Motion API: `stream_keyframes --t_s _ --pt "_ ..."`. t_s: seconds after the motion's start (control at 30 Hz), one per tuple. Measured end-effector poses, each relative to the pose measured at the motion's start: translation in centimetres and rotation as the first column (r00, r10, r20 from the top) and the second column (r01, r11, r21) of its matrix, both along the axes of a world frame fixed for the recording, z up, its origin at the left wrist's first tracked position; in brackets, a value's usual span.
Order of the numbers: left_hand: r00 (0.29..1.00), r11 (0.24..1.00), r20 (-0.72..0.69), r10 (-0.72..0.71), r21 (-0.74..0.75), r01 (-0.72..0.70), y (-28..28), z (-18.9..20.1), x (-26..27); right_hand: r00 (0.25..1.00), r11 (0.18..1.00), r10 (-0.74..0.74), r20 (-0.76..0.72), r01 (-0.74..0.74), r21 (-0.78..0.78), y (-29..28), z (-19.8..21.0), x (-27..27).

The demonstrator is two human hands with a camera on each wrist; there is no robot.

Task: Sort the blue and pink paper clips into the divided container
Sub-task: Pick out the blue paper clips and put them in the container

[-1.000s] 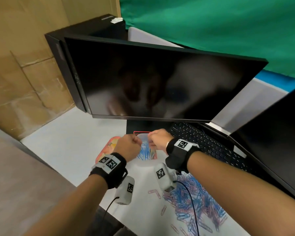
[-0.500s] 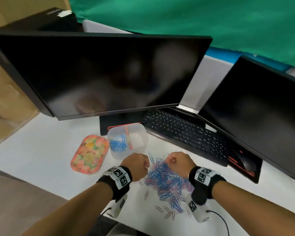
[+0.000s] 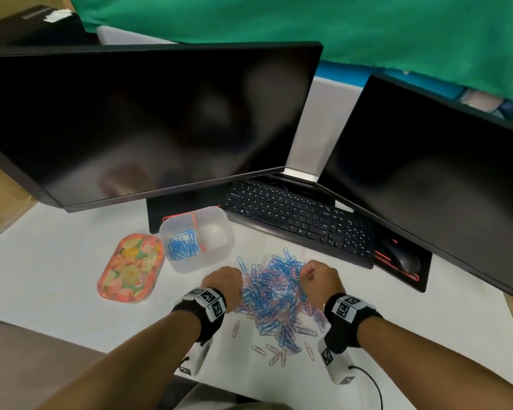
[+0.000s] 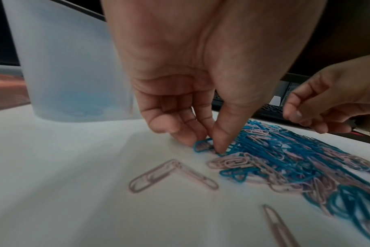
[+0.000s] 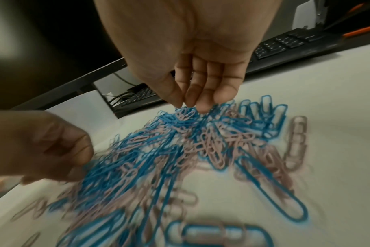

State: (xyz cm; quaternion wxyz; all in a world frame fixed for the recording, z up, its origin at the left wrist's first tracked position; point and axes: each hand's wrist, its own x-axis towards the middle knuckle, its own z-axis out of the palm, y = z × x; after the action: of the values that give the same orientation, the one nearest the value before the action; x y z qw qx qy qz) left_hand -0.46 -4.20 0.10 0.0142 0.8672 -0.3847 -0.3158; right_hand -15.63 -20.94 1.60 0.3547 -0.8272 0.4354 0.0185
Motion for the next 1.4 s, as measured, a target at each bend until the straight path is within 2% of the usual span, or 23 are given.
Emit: stream_keyframes --t_s 0.13,0.3,0.43,0.7,0.8,0.93,1.0,1.1,1.27,1.33,1.4 --pt "1.0 0.999 -0.03 0.004 -0.051 -0.005 0.1 0.0 0.2 0.994 0.993 -0.107 -0.001 0.106 -0.046 -2.3 0.0 0.2" --pt "0.99 0.975 -0.112 0.088 -0.192 -0.109 0.0 0.1 0.6 0.975 0.976 -0.217 -0.051 0.216 -0.024 -4.4 -0.5 -1.0" --pt "0.969 0.921 -0.177 0.173 -0.319 -0.223 -1.0 0.4 1.0 0.97 0.973 -0.23 -0.074 0.231 -0.001 -4.7 -1.1 -1.3" --pt "0.923 0.881 -0.255 0.289 -0.306 -0.36 -2.6 0.7 1.7 0.973 0.983 -0.183 -0.143 0.185 0.0 -4.1 -0.8 0.2" --pt "0.913 0.88 -0.271 0.305 -0.287 -0.38 -2.7 0.6 1.7 0.967 0.986 -0.164 -0.196 0.166 -0.006 -4.0 -1.0 0.4" --pt "0.898 0.866 -0.288 0.332 -0.284 -0.411 -2.9 1.0 1.5 0.964 0.983 -0.181 -0.194 0.186 0.004 -3.8 -1.3 0.3" --pt "0.859 0.833 -0.343 0.381 -0.277 -0.48 -3.1 0.7 1.6 0.964 0.982 -0.186 -0.19 0.191 0.008 -3.9 -1.3 0.2" --pt "0.742 0.732 -0.475 0.473 -0.257 -0.631 -3.2 0.2 1.7 0.973 0.987 -0.157 -0.17 0.162 0.02 -4.0 -1.3 0.0" --pt "0.593 0.603 -0.632 0.499 -0.238 -0.761 -3.5 0.3 1.6 0.991 0.996 -0.084 -0.105 0.081 -0.032 -3.9 -1.4 -0.8" --pt "0.543 0.584 -0.675 0.5 -0.2 -0.787 -3.4 0.4 1.7 0.995 0.997 -0.047 -0.087 0.041 -0.066 -3.8 -1.6 -1.2" --pt "0.522 0.587 -0.693 0.497 -0.174 -0.791 -3.2 0.4 1.7 0.993 0.995 0.011 -0.117 -0.022 -0.098 -3.7 -1.7 -1.3"
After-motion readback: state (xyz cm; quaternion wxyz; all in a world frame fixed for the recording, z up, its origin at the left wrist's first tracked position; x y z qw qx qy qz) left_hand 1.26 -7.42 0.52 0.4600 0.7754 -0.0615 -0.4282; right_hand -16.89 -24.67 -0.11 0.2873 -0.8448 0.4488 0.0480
